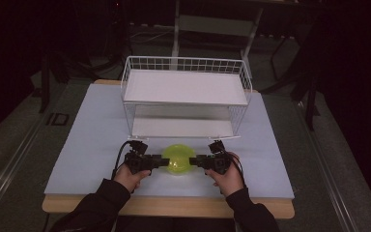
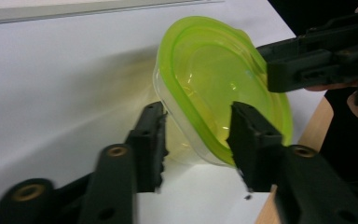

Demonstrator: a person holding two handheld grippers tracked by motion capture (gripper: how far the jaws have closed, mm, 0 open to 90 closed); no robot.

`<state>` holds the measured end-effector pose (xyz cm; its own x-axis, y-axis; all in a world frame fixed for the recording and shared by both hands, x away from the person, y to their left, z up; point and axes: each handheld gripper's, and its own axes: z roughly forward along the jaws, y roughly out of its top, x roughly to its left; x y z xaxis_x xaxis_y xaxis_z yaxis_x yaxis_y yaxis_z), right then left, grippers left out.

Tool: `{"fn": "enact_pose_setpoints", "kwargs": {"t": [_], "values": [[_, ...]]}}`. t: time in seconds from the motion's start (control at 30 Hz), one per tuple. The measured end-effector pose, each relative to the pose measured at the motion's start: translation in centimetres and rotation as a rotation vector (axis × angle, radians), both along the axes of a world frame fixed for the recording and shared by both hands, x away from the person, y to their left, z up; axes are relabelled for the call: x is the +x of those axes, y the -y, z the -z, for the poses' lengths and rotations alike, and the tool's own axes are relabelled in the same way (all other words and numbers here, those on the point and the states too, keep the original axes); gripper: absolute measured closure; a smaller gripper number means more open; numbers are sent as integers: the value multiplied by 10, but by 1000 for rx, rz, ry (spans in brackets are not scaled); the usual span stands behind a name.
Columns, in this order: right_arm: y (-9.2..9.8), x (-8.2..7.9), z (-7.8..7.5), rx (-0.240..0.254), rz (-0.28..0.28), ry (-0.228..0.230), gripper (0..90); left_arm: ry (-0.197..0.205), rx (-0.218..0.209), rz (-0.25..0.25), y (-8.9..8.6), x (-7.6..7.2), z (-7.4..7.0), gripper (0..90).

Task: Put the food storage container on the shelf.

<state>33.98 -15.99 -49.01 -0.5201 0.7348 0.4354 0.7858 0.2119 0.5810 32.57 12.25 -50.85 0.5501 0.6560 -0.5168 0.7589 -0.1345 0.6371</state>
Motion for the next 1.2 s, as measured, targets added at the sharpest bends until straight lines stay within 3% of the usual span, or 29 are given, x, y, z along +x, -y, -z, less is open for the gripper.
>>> {"fn": "enact_pose_setpoints", "kwargs": {"t": [0.2, 0.33, 0.4, 0.5, 0.73, 1.2], "values": [[-5, -6, -3, -6, -2, -5, 716, -17, -4, -31, 1, -7, -5, 719], [-6, -12, -9, -17, 24, 39, 794, -15, 51, -54, 8, -16, -10, 788], [-6, -14, -14, -26, 21, 61, 796, -39, 23, -67, 7, -17, -12, 792], [-7, -17, -20, -26, 20, 88, 797, -32, 8, -73, 4, -18, -19, 804], [-10, -22, -40, -20, 10, 159, 798, -5, 9, -69, 0, -19, -43, 812], [-14, -20, -79, -17, 22, 235, 798, 21, -6, -66, -4, -11, -81, 817]]}}
